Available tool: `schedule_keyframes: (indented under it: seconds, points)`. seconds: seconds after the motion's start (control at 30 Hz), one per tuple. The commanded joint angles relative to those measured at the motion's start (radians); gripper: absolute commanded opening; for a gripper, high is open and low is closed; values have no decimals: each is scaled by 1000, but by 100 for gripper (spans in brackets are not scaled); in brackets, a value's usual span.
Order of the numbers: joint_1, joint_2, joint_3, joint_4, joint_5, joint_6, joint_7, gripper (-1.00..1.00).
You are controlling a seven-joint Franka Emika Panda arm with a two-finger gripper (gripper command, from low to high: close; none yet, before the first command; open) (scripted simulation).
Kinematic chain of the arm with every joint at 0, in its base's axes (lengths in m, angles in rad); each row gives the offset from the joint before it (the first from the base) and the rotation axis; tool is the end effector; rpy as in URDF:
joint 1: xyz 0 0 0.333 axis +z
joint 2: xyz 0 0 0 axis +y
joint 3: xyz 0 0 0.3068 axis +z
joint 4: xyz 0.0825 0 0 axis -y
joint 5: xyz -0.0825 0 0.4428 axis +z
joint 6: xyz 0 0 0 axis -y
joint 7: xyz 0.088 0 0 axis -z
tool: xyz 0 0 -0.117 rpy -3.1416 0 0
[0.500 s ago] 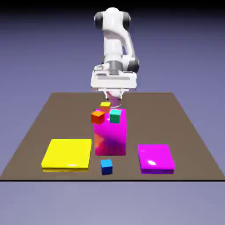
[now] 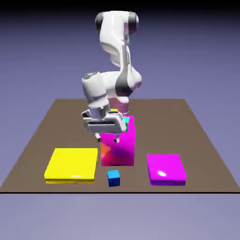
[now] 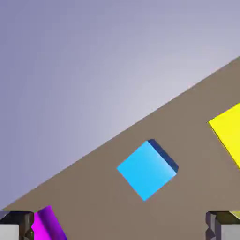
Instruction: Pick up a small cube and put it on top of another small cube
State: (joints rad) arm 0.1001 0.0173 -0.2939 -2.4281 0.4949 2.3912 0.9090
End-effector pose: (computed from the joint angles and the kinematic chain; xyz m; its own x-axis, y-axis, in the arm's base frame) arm 0.5097 -0.0931 0.2314 0.1046 -0.9471 -0.3034 -0.9920 -0.0777 -0.0994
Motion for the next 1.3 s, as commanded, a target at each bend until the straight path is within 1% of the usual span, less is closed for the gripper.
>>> schedule_keyframes:
  seconds: [0.0, 0.6, 0.67, 0.73, 0.77, 0.8, 0.83, 0.9, 1.27]
  points:
    - [8, 36, -18, 24, 31, -40, 10, 0]
    - [108, 688, -344, 448, 580, -757, 197, 0]
    - [108, 691, -346, 449, 582, -760, 198, 0]
    - [136, 757, -284, 421, 669, -681, 156, 0]
    - [138, 762, -280, 419, 675, -675, 153, 0]
    - [138, 762, -280, 419, 675, -675, 153, -100]
    - [138, 762, -280, 419, 675, -675, 153, -100]
    - [110, 695, -342, 447, 588, -754, 195, -100]
    - [-179, 310, -66, 464, 130, -1015, 162, -100]
